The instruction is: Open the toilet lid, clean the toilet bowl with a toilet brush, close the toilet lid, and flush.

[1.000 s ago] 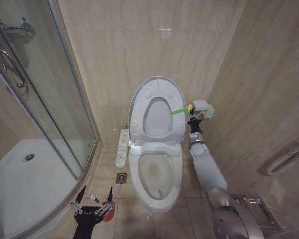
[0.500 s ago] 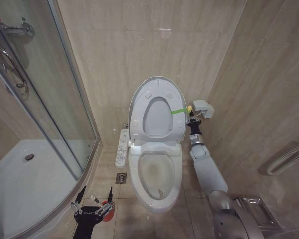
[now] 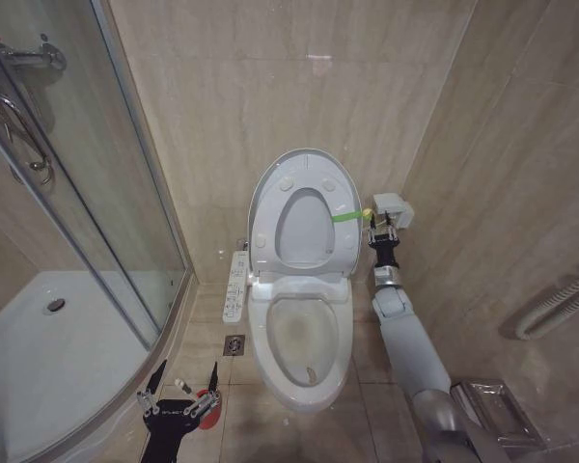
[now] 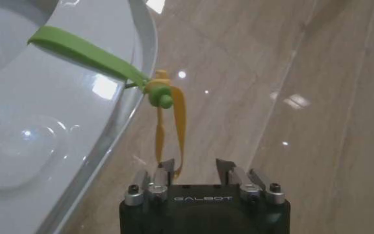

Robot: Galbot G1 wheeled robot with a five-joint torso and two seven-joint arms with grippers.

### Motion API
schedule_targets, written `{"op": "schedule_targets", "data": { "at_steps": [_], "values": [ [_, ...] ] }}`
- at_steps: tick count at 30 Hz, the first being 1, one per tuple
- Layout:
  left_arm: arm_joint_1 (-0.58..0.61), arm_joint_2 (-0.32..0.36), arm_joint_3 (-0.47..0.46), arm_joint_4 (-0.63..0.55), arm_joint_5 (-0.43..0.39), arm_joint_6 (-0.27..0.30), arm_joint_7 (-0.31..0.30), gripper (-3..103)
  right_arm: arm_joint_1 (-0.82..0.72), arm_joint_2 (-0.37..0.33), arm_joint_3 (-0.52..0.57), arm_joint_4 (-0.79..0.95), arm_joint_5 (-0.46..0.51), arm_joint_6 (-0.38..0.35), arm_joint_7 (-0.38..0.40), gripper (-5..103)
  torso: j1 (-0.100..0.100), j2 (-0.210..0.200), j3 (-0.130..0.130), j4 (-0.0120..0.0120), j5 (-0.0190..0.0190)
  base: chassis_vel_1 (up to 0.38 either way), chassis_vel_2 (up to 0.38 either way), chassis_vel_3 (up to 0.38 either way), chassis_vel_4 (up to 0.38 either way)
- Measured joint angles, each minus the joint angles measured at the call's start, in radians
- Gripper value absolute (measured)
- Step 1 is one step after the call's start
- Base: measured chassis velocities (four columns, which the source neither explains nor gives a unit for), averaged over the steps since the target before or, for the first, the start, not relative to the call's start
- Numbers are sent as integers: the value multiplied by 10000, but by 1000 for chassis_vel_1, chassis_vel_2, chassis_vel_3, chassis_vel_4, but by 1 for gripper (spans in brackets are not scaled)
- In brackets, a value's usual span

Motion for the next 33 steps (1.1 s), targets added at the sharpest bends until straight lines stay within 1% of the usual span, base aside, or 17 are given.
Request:
{"op": "schedule_targets", "data": {
  "at_steps": [6,7,14,15,20,21,22,27,30,31,32,33],
  "values": [
    [0,0,0,0,0,0,0,99,-495,-111,-2,651,189,35,55,46,0,1,0,2,-2,0,0,0,0],
    [0,0,0,0,0,0,0,99,-633,-142,-1,802,240,40,54,73,0,2,0,1,-2,0,0,0,0],
    [0,0,0,0,0,0,0,99,-1388,-234,-29,1763,542,52,118,73,0,1,0,0,-1,0,0,0,0],
    [0,0,0,0,0,0,0,99,-1546,-238,-29,1969,623,50,150,97,0,2,-1,1,-4,0,0,0,0],
    [0,0,0,0,0,0,0,99,-2222,-290,14,2519,883,79,237,97,-1,1,-2,2,-2,0,0,0,0],
    [0,0,-1,1,0,0,0,99,-2474,-336,15,2730,987,80,237,100,-1,2,-2,1,-3,0,0,0,0],
    [0,0,-1,1,0,0,0,99,-2474,-336,15,2730,987,80,237,100,-1,2,-2,1,-3,0,0,0,0],
    [0,0,0,0,0,0,0,99,-3402,-455,-22,3446,1469,63,136,100,-1,2,-2,2,-5,0,0,0,0],
    [0,0,0,1,0,0,1,99,-4060,-482,-67,3920,2060,6,-306,100,-1,2,-2,0,1,0,0,0,0],
    [0,0,0,1,0,0,1,99,-4060,-482,-67,3920,2060,6,-306,100,-1,2,-2,0,1,0,0,0,0],
    [0,0,0,0,0,0,0,99,-4462,-516,-120,4326,2522,-96,-754,100,-1,2,-2,1,-2,0,0,0,0],
    [0,0,0,1,0,0,0,99,-4694,-530,-148,4531,2764,-142,-1033,100,-2,2,-3,0,-6,0,0,0,0]
  ]
}}
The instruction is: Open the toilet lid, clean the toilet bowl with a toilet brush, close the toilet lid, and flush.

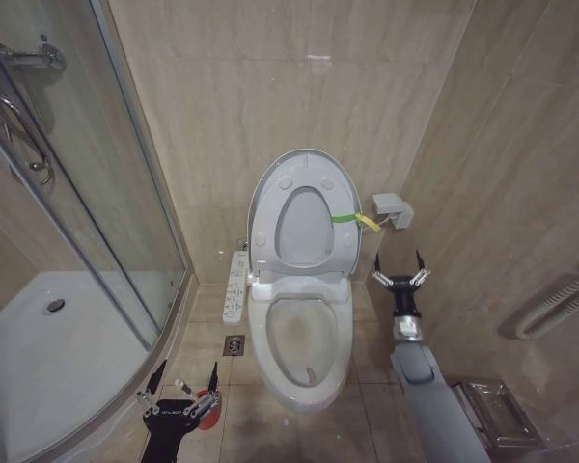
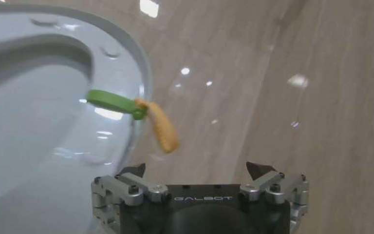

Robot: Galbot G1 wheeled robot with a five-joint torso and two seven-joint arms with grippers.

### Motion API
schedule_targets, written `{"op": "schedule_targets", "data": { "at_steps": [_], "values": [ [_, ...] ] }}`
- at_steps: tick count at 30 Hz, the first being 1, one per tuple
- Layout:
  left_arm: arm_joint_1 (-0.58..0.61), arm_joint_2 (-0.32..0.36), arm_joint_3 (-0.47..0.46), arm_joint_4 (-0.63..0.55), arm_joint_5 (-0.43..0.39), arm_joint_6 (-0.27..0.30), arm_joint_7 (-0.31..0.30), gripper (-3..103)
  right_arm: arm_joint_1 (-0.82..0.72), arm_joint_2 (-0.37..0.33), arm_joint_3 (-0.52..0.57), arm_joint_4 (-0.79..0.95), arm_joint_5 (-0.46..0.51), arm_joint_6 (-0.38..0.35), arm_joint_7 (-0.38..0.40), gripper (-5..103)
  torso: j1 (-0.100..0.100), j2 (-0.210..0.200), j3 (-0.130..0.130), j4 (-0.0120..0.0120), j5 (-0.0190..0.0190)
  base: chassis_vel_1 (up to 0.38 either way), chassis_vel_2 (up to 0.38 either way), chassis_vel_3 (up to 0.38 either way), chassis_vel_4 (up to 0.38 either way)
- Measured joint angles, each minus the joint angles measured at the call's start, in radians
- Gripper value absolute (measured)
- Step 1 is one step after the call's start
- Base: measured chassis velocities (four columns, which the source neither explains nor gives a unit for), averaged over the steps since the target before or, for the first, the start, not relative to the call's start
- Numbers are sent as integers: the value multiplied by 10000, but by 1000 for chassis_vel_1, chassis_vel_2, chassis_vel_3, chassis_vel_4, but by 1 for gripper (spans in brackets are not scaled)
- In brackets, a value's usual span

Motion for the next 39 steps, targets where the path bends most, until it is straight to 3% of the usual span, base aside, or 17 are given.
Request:
{"op": "schedule_targets", "data": {
  "at_steps": [12,16,19,27,36,39],
  "values": [
    [0,0,-1,0,0,0,0,99,-1278,24,36,898,933,382,-1980,100,0,0,1,2,3,0,0,0,0],
    [0,0,0,-1,0,0,0,99,-1833,-141,55,1469,1904,58,-2849,100,0,0,1,3,3,0,0,0,0],
    [0,0,0,0,0,0,0,99,-2319,-372,185,2013,3421,-472,-3861,100,0,0,1,-1,2,0,0,0,0],
    [0,0,0,-1,0,0,0,99,-2944,-325,305,2890,4918,-1462,-3669,100,1,-1,2,2,2,0,0,0,0],
    [0,0,0,0,0,0,0,99,-3517,-144,343,3390,5001,-1477,-3435,100,1,-2,1,2,3,0,0,0,0],
    [0,0,1,0,0,0,0,99,-3853,-171,474,3467,5086,-1028,-3645,100,1,-2,1,2,3,0,0,0,0]
  ]
}}
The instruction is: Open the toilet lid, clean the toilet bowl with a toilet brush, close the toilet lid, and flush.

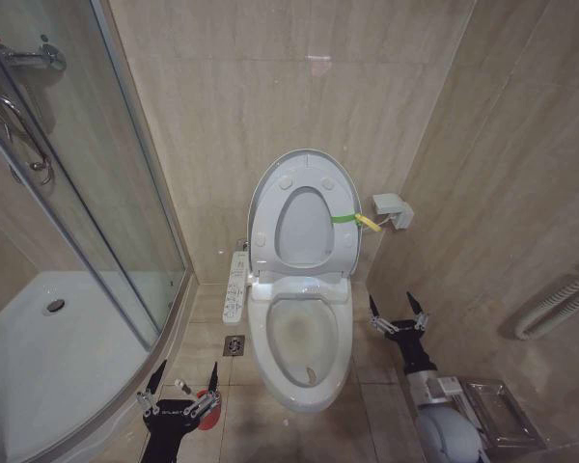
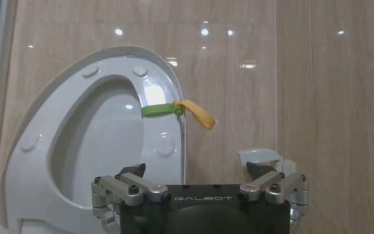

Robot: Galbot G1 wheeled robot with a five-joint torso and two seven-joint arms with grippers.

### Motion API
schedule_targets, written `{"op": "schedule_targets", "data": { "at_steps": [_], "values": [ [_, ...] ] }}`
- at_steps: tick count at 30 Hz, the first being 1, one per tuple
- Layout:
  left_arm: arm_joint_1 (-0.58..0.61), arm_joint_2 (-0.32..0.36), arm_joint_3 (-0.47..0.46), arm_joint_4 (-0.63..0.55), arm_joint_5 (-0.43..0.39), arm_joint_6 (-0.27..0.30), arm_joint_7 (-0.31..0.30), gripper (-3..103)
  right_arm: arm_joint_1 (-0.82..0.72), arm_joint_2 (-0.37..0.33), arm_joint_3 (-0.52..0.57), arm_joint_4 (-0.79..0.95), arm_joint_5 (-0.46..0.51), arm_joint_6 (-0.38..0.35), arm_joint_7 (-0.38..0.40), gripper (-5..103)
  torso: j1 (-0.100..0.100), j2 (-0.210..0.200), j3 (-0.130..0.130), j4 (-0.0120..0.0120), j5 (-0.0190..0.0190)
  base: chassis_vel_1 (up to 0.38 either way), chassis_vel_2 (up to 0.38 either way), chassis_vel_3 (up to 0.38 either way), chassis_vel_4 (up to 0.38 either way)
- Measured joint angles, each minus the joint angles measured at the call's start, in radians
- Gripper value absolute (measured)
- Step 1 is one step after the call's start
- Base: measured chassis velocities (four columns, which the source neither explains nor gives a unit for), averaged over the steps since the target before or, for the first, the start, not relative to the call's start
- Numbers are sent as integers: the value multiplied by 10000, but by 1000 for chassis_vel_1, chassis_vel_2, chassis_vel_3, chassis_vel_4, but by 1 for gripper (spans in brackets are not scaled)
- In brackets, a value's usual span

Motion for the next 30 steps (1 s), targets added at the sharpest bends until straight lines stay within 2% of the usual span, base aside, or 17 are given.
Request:
{"op": "schedule_targets", "data": {
  "at_steps": [5,12,21,30],
  "values": [
    [0,0,0,0,0,0,0,99,-339,-4,49,293,316,290,-400,100,0,0,0,-1,-1,0,0,0,0],
    [0,0,0,0,0,0,0,99,-630,-28,143,621,266,487,-375,100,0,0,0,0,0,0,0,0,0],
    [0,0,0,0,0,0,0,99,-1244,-103,357,1715,99,451,-638,100,0,0,0,0,-1,0,0,0,0],
    [0,0,0,0,0,0,0,99,-1448,-239,748,2048,85,501,-909,100,0,0,0,0,0,0,0,0,0]
  ]
}}
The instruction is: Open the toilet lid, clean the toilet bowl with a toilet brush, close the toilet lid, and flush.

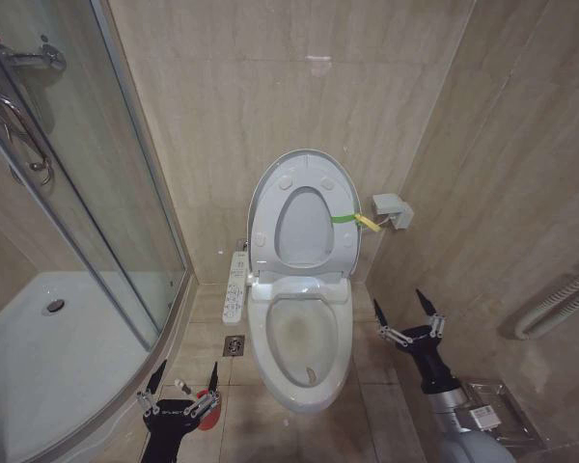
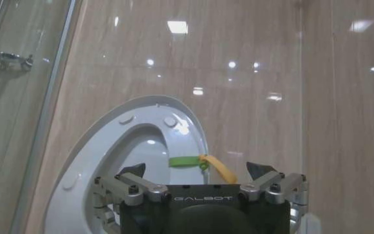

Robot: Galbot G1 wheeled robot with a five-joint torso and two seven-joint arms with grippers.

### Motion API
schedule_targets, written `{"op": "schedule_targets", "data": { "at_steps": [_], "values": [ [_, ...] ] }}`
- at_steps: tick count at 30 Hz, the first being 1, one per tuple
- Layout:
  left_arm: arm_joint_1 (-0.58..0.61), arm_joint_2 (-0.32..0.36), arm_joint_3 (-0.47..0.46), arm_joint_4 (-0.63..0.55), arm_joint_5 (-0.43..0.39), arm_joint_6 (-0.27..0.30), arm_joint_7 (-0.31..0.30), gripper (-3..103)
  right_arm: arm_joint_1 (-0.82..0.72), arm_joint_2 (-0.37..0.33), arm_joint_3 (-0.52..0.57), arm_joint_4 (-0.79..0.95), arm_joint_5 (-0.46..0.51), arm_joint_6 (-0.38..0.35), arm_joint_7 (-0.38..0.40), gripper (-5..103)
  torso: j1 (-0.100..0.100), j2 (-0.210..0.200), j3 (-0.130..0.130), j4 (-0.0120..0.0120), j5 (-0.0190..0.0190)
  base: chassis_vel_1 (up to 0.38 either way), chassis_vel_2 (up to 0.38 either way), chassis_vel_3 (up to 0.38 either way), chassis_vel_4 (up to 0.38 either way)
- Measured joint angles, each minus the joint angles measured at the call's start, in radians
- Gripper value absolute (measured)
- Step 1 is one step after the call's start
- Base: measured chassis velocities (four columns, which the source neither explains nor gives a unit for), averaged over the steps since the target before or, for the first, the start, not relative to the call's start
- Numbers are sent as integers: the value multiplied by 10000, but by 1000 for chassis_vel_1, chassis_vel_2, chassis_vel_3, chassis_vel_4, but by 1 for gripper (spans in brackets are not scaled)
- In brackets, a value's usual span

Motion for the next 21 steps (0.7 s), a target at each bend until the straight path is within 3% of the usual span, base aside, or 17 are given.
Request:
{"op": "schedule_targets", "data": {
  "at_steps": [21],
  "values": [
    [0,0,0,0,0,0,0,99,-1892,13,799,598,265,460,184,100,0,0,0,-1,0,0,0,0,0]
  ]
}}
